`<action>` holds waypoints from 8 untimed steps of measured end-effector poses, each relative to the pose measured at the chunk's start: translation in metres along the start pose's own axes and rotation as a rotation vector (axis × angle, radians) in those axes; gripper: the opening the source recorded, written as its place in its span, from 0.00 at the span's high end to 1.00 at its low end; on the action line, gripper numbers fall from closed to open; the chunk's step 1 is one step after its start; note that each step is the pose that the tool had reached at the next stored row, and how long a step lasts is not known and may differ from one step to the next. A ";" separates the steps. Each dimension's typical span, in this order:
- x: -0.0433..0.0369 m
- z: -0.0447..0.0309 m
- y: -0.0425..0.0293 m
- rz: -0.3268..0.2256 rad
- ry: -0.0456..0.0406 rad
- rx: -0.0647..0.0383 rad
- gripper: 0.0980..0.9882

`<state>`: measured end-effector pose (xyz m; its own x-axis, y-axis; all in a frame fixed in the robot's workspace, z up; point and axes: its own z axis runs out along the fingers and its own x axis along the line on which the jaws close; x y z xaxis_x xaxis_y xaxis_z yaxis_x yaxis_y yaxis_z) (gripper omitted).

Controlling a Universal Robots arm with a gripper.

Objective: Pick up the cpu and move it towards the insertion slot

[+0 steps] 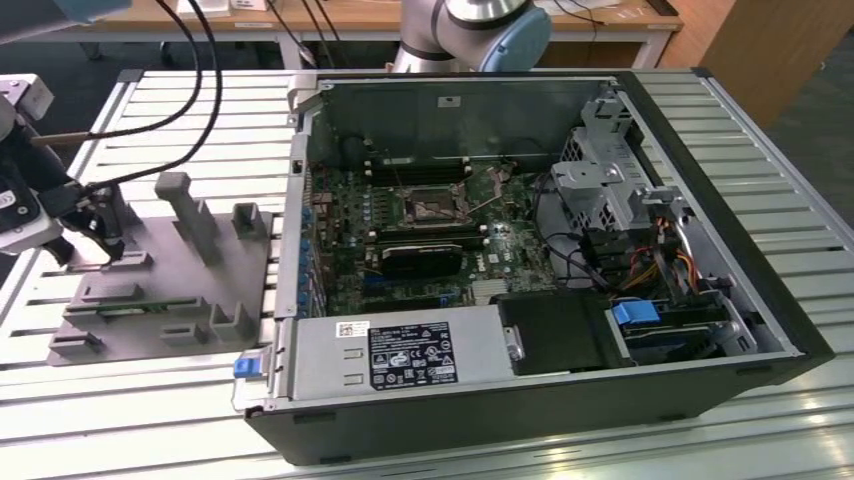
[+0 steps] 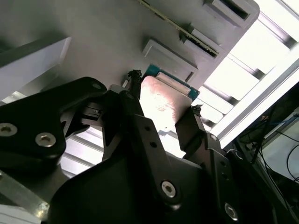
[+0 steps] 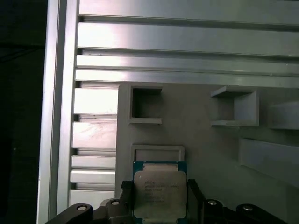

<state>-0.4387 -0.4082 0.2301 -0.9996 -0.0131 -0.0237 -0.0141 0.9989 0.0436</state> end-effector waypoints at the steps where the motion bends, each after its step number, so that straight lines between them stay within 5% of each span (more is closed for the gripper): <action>1: 0.0000 -0.0016 0.0001 0.000 0.0000 0.000 0.50; 8: -0.0002 -0.0171 0.0007 0.000 -0.0011 0.000 0.50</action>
<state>-0.4389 -0.4082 0.2472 -0.9996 -0.0131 -0.0247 -0.0142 0.9989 0.0436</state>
